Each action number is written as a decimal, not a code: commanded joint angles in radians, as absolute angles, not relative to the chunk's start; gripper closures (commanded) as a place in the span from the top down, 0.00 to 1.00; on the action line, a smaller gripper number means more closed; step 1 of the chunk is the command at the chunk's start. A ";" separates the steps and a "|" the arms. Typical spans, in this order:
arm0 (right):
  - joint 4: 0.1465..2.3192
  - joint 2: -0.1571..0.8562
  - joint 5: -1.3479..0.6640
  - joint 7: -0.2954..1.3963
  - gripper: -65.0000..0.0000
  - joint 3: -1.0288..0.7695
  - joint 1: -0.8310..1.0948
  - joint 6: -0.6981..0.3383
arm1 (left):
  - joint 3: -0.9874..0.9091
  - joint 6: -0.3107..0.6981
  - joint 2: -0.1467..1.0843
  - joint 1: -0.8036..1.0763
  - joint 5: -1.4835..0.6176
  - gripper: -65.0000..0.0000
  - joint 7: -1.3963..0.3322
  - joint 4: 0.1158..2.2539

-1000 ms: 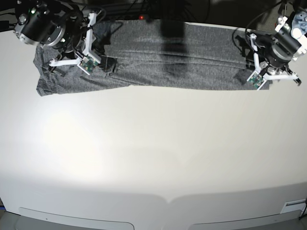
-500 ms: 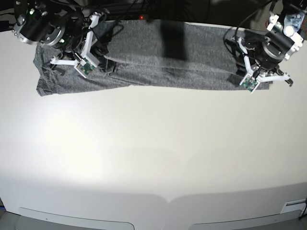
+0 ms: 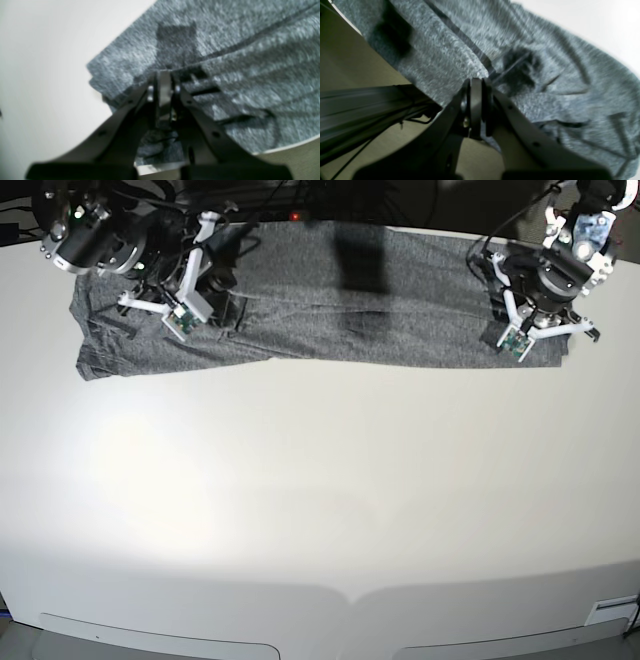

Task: Fold the T-shirt properly
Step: 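Grasp the strip's edge with both grippers and tuck it flat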

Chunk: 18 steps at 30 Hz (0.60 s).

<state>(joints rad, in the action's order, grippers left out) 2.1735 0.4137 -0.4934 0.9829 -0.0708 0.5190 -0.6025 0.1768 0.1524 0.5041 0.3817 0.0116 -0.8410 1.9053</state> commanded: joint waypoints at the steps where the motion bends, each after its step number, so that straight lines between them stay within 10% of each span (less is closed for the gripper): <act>1: 2.183 0.423 -0.496 0.952 0.00 -0.064 0.511 -0.585 | 0.171 0.142 0.509 0.370 0.031 0.00 -0.822 1.909; 18: 1.939 0.288 -0.392 0.918 0.00 0.034 0.318 -0.541 | 0.171 0.141 0.493 0.349 0.037 0.00 -0.783 1.891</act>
<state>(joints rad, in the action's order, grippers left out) 1.9232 0.2848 -0.3836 0.9356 0.0376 0.3264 -0.5350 0.1768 0.1516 0.4820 0.3515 0.0269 -0.7975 1.8771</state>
